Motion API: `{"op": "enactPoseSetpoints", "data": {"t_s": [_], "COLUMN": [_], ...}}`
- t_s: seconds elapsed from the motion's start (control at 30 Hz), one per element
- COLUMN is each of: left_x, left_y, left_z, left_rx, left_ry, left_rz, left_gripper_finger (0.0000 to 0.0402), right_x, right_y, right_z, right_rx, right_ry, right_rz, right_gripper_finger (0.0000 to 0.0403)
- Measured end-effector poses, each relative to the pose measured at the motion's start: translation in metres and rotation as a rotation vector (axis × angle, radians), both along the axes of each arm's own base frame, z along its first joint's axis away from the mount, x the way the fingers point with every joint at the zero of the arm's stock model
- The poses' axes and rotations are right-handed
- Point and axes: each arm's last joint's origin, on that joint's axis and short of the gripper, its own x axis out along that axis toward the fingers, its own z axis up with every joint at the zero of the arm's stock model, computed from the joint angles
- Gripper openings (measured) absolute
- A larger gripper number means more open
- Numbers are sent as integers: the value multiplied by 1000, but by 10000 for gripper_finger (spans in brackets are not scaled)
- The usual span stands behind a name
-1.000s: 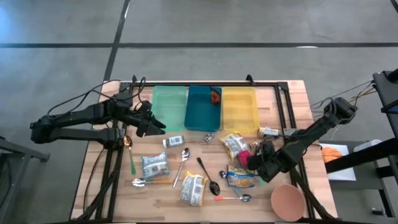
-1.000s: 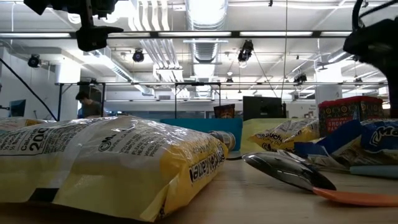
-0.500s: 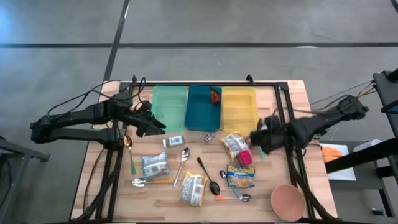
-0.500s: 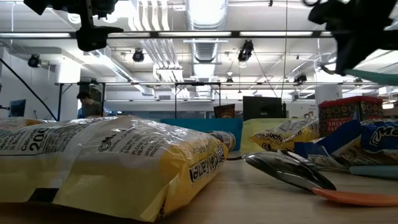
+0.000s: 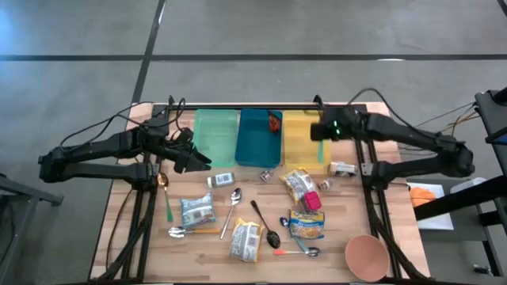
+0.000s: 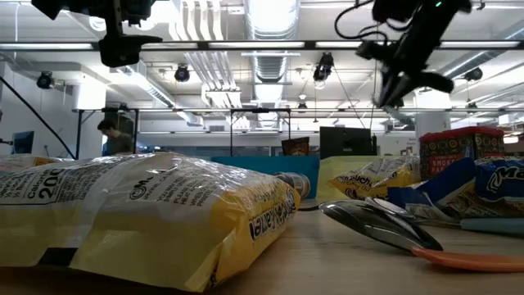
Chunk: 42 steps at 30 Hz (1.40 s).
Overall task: Pick & Place Food Item
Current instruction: Put the light green spoon into the yellow bin
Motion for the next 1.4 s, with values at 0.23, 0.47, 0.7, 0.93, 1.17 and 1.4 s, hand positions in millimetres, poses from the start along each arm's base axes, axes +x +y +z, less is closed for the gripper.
{"op": "enactPoseSetpoints", "data": {"t_s": [0.23,0.47,0.7,0.93,1.17,1.4], "left_x": [0,0,0,0,0,0], "left_y": [0,0,0,0,0,0], "left_z": [0,0,0,0,0,0], "left_rx": [-1,3,3,4,7,8], "left_ry": [-2,-2,-2,-2,-2,-2], "left_rz": [0,15,15,14,15,16], "left_gripper_finger": [385,385,385,384,384,384], "right_x": [15,54,66,52,44,45], "right_y": [-51,-74,-82,-71,-65,-66], "right_z": [-32,-52,-79,-107,-114,-124], "right_rx": [79,144,248,328,327,335], "right_ry": [90,194,339,402,373,398], "right_rz": [34,109,132,115,72,59], "right_gripper_finger": [20,20,20,20,20,20]}}
